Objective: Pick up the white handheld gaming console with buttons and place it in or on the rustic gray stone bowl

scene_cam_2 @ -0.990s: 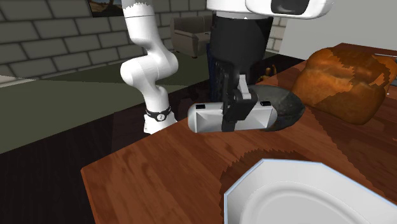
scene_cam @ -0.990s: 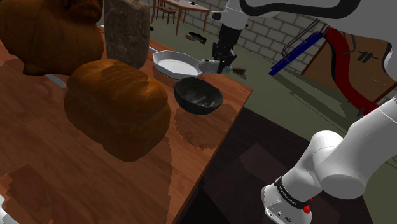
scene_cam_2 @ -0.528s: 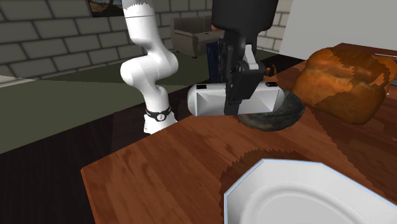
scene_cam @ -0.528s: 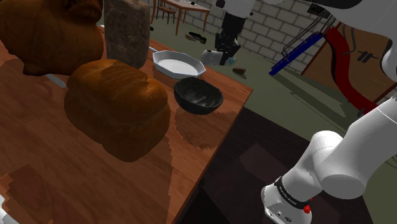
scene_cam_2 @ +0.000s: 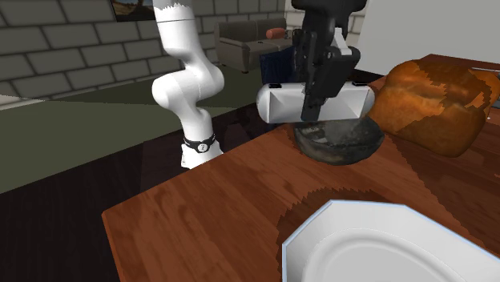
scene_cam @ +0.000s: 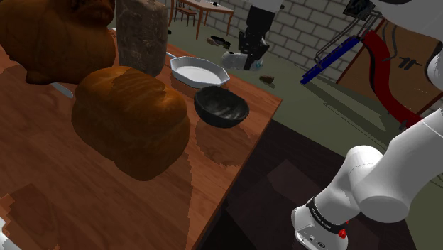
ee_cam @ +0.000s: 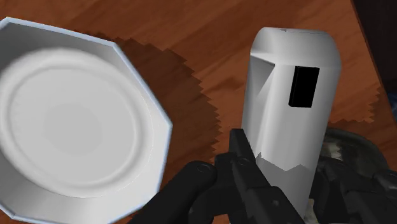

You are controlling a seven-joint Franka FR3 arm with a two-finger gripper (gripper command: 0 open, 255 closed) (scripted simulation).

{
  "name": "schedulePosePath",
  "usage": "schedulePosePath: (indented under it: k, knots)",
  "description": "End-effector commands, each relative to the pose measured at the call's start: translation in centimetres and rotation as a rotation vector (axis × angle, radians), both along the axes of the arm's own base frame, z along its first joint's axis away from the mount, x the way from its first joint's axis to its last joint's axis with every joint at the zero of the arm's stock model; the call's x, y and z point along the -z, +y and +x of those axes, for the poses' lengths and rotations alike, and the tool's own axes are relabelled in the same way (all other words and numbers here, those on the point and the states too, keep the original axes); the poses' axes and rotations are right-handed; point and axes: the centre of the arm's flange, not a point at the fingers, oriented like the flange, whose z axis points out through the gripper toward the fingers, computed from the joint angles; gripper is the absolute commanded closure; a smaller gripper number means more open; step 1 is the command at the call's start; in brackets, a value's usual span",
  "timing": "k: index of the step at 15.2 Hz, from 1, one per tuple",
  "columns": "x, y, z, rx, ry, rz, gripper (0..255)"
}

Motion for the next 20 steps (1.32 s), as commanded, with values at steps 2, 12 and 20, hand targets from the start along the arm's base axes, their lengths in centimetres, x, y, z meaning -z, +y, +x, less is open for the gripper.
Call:
schedulePosePath:
  k: [2, 12, 20]
  knots:
    - [-0.1, 3.5, -2.1, 0.001, 0.0, -0.001, 255]
    - [1.7, 11.8, -6.3, 0.001, 0.0, -0.001, 255]
    - [5.9, 11.8, -6.3, 0.001, 0.0, -0.001, 255]
